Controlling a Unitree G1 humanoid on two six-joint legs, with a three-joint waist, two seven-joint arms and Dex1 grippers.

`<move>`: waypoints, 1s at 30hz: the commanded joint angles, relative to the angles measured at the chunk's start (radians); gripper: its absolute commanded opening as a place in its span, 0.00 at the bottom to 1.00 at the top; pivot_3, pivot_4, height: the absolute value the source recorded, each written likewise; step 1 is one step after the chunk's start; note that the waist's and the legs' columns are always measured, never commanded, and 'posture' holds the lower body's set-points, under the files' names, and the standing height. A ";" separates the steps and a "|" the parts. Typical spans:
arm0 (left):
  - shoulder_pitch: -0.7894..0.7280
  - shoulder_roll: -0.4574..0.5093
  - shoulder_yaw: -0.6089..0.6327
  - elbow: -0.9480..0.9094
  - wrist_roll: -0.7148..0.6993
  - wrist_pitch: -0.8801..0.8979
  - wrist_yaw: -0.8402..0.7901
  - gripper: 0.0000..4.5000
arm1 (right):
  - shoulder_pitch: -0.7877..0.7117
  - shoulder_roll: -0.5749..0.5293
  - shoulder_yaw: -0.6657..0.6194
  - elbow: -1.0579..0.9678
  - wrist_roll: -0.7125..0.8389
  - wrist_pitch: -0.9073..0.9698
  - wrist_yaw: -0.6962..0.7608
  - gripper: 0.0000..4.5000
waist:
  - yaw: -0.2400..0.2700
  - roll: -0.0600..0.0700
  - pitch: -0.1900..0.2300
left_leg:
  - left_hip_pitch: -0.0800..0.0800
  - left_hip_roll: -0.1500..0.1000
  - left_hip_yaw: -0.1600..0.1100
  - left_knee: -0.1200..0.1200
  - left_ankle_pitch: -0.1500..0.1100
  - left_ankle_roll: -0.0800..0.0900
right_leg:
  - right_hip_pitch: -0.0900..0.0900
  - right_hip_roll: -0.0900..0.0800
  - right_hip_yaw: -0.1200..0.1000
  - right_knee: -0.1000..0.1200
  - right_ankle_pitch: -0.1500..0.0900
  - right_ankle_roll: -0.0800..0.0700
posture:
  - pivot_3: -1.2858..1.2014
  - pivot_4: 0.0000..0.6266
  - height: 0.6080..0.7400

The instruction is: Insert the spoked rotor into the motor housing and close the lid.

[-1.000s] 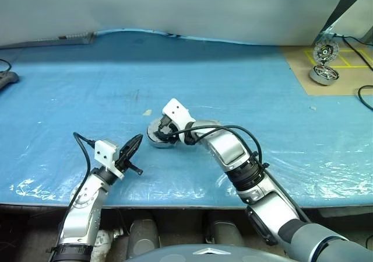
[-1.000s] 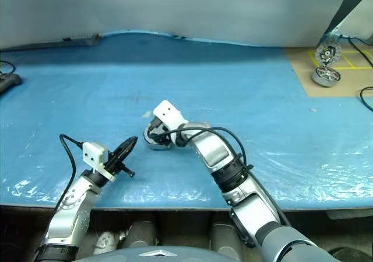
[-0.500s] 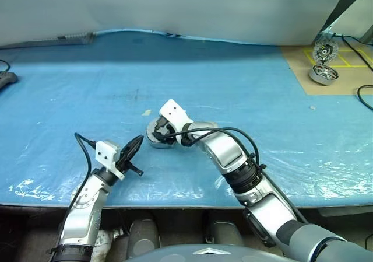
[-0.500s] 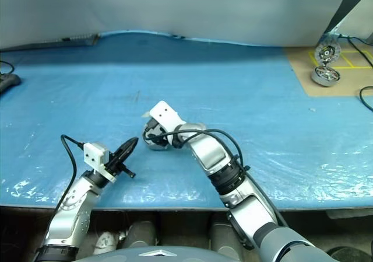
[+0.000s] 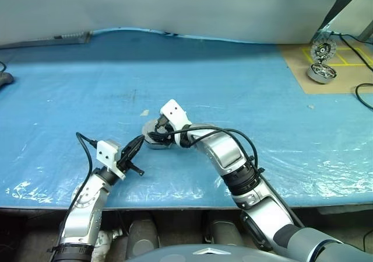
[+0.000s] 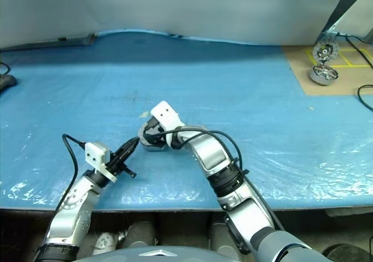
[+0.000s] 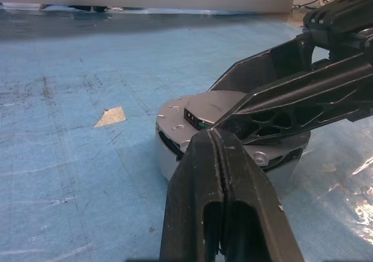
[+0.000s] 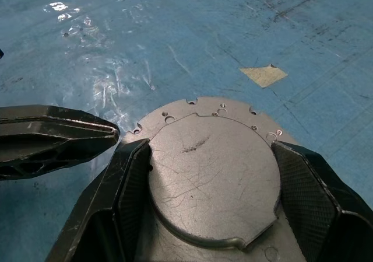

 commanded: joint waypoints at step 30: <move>0.001 0.000 0.004 -0.021 -0.006 -0.010 -0.002 0.00 | 0.025 -0.023 0.068 0.300 -0.100 -0.074 -0.047 0.66 | -0.002 0.004 -0.005 | 0.009 0.000 0.000 0.000 -0.002 0.004 | 0.009 0.000 0.001 0.003 -0.005 0.001 | 0.52 0.24 1.00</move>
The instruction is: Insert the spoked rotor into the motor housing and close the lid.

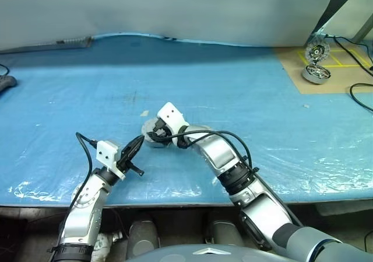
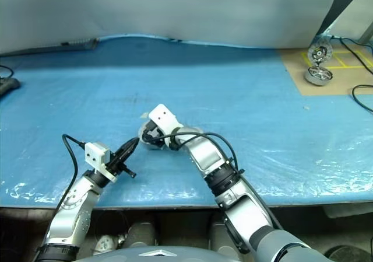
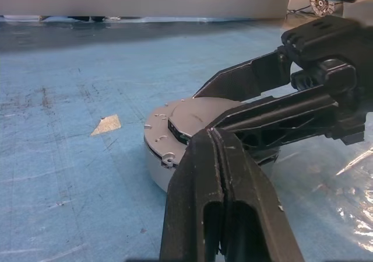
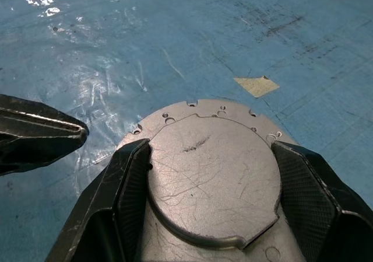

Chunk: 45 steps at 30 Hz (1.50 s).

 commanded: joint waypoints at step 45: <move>-0.202 0.196 0.287 0.230 -0.279 0.357 -0.018 0.00 | 0.069 -0.126 0.033 0.118 -0.075 0.033 0.048 0.66 | 0.026 0.007 -0.018 | 0.005 -0.002 -0.001 -0.004 0.001 -0.002 | 0.002 -0.002 0.002 -0.002 -0.003 0.003 | 0.52 0.24 1.00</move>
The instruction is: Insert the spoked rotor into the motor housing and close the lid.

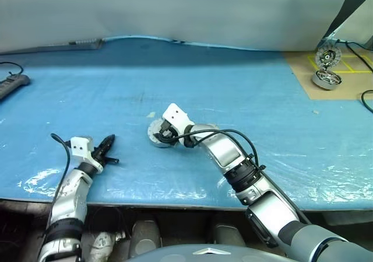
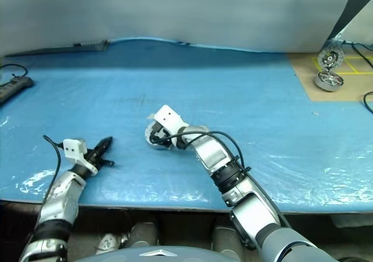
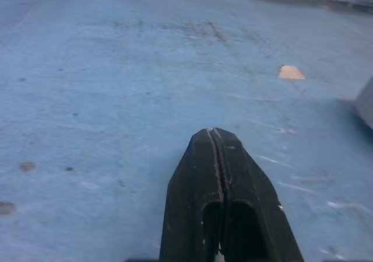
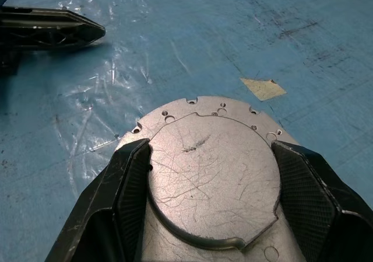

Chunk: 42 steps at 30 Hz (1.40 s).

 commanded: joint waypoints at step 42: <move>-0.549 0.215 -0.347 0.059 -0.063 0.922 -0.315 0.00 | 0.052 0.002 0.012 0.143 -0.052 0.058 -0.055 0.66 | -0.023 -0.007 0.004 | -0.005 -0.001 -0.001 -0.005 0.001 -0.002 | -0.005 0.002 0.000 -0.003 -0.002 -0.002 | 0.52 0.24 1.00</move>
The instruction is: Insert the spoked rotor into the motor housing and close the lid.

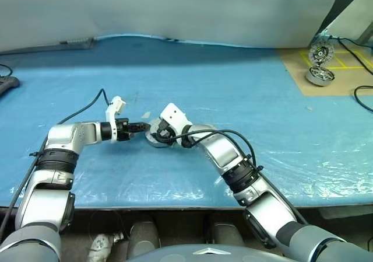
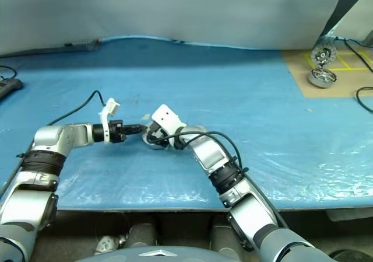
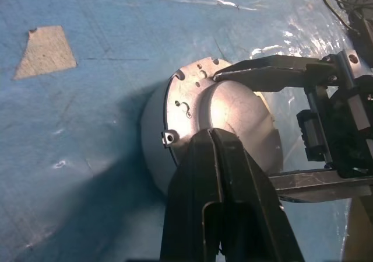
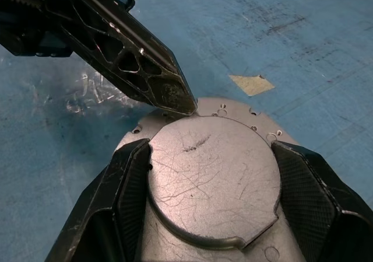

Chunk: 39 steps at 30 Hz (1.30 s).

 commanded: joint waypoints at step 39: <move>-0.055 -0.052 -0.045 0.082 0.185 -0.097 -0.185 0.00 | 0.269 0.088 -0.615 -0.625 0.370 0.773 -0.166 0.99 | 0.027 0.001 0.014 | -0.006 0.000 -0.003 -0.010 -0.002 -0.004 | 0.003 0.000 -0.009 -0.018 0.005 0.001 | 0.52 0.24 1.00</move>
